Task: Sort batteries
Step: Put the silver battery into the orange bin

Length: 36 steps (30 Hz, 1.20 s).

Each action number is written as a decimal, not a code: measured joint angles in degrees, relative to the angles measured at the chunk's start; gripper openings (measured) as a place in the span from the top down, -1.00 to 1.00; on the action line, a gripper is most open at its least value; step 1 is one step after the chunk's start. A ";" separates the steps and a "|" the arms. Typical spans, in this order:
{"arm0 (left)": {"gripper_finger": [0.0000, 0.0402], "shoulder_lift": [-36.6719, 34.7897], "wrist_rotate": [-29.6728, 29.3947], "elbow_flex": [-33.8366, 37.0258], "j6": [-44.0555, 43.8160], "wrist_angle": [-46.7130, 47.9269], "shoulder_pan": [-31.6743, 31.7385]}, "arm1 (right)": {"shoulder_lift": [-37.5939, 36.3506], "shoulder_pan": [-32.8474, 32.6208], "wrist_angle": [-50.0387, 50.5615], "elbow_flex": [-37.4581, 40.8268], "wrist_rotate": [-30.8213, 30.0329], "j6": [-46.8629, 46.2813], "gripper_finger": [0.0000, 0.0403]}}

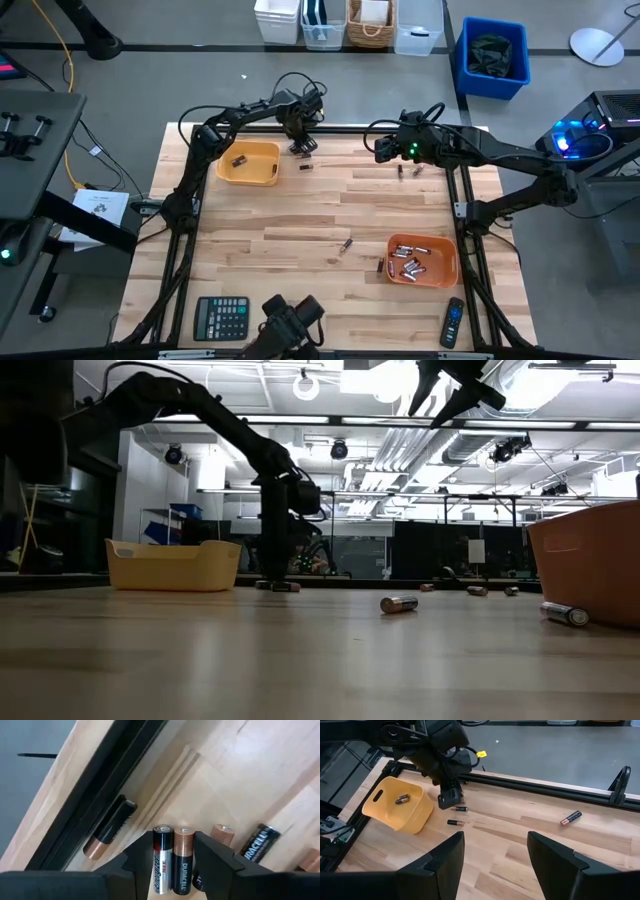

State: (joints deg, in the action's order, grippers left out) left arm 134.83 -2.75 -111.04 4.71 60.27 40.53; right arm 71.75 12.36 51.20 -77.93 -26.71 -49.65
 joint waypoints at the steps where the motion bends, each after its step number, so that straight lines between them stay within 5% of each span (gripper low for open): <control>1: 0.38 -0.01 0.04 0.00 -0.02 0.02 -0.11 | 0.00 0.00 0.00 0.00 0.18 0.00 -0.06; 13: 0.60 -0.21 3.90 -0.09 -1.40 0.73 -3.66 | 0.00 0.00 0.31 0.00 0.75 0.70 -0.06; 36: 0.39 -1.54 -1.89 0.02 -2.97 1.71 -2.66 | 0.00 0.00 0.42 0.00 0.78 0.92 -0.06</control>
State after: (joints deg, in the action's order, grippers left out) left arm 133.29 -4.65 -111.02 1.74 61.98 37.87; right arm 71.75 12.36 51.62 -77.93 -25.93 -48.73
